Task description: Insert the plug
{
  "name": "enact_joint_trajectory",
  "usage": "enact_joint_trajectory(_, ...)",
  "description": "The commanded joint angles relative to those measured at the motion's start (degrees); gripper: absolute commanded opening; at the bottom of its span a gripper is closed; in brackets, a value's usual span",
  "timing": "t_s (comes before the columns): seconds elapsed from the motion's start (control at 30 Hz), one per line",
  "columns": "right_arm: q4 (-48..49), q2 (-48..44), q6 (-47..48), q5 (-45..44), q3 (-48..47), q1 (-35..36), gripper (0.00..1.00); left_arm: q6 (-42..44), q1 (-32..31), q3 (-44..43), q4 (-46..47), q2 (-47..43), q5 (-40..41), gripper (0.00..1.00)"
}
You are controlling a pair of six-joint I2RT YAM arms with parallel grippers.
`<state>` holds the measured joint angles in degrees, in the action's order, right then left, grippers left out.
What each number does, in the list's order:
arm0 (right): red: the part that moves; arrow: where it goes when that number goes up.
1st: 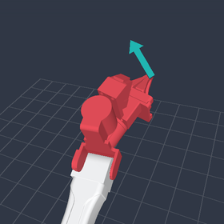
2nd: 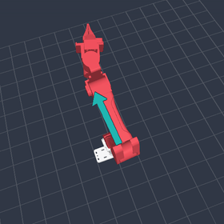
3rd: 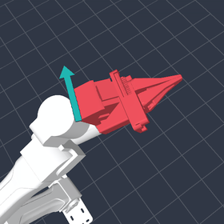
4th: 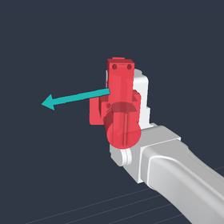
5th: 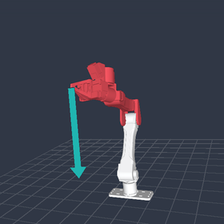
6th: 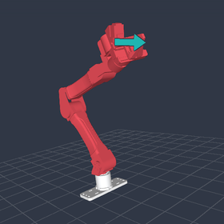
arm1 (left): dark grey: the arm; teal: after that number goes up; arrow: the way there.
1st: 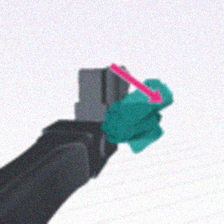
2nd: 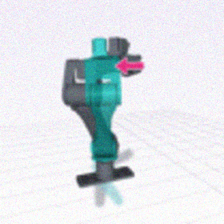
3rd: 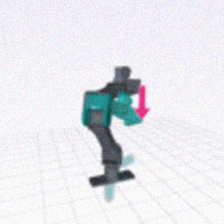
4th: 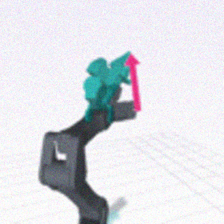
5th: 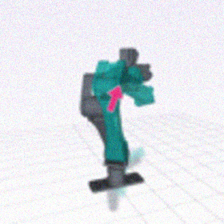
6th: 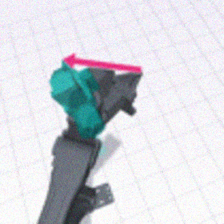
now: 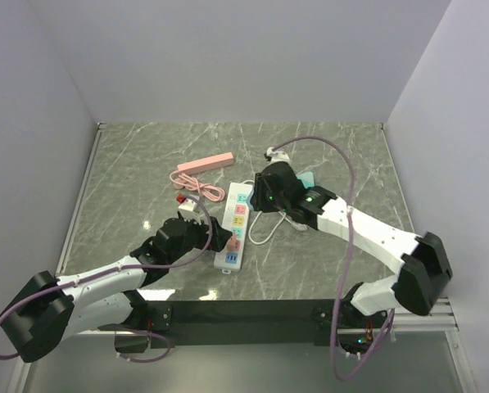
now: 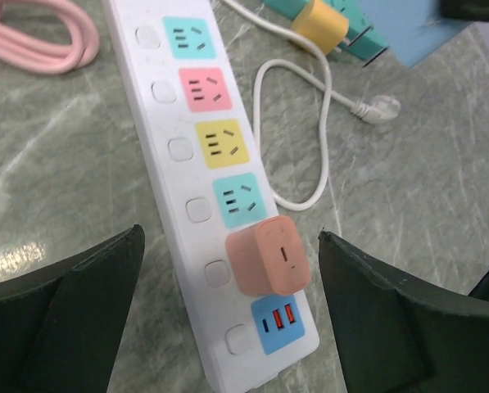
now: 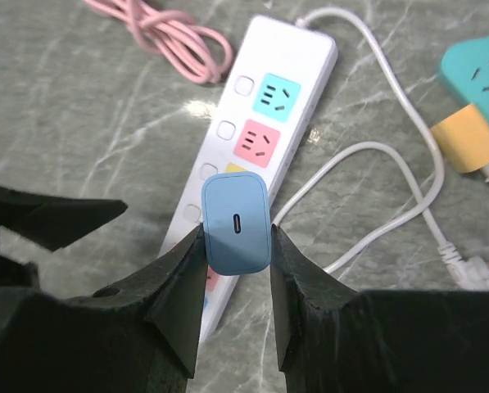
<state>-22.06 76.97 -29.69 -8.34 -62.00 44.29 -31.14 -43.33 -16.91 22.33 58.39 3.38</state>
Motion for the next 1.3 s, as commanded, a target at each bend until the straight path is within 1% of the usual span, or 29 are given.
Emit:
enact_joint_trajectory(0.0,-2.0,5.0,-4.9,-6.9,-4.8,2.3,0.00,-2.8,-0.1,1.2,1.0,1.2,1.1,0.93)
enact_joint_trajectory(0.1,-3.3,8.5,-5.6,-10.4,-7.3,3.3,0.00,-4.3,0.0,1.8,1.7,3.0,0.7,0.93)
enact_joint_trajectory(0.3,-3.1,13.3,-5.7,-11.2,-10.8,3.2,0.00,-5.5,-0.1,2.8,3.2,4.7,0.0,0.93)
enact_joint_trajectory(0.63,-6.8,23.0,-5.9,-11.6,-18.2,3.8,0.00,-6.4,-0.1,3.4,7.0,8.1,-3.5,0.93)
enact_joint_trajectory(0.67,-7.0,23.1,-6.1,-13.1,-18.5,4.2,0.00,-6.2,-0.1,3.4,6.8,7.9,-3.6,0.93)
enact_joint_trajectory(0.87,-11.6,25.3,-7.4,-15.4,-21.3,5.1,0.00,-6.5,-0.1,2.9,3.9,6.0,-3.5,0.93)
enact_joint_trajectory(0.9,-11.9,25.6,-7.6,-15.8,-21.8,5.5,0.00,-6.7,-0.1,3.0,3.6,5.7,-2.0,0.93)
enact_joint_trajectory(1.07,-14.1,27.0,-9.8,-16.0,-23.5,6.4,0.00,-8.1,-0.1,3.5,1.9,2.0,-1.8,0.93)
enact_joint_trajectory(1.13,-14.1,26.6,-10.8,-16.9,-23.4,7.4,0.00,-8.4,0.0,3.9,1.1,0.3,-0.6,0.94)
enact_joint_trajectory(1.27,-11.1,23.1,-12.9,-16.3,-19.1,8.3,0.00,-8.8,0.0,4.8,0.6,-2.8,3.0,0.95)
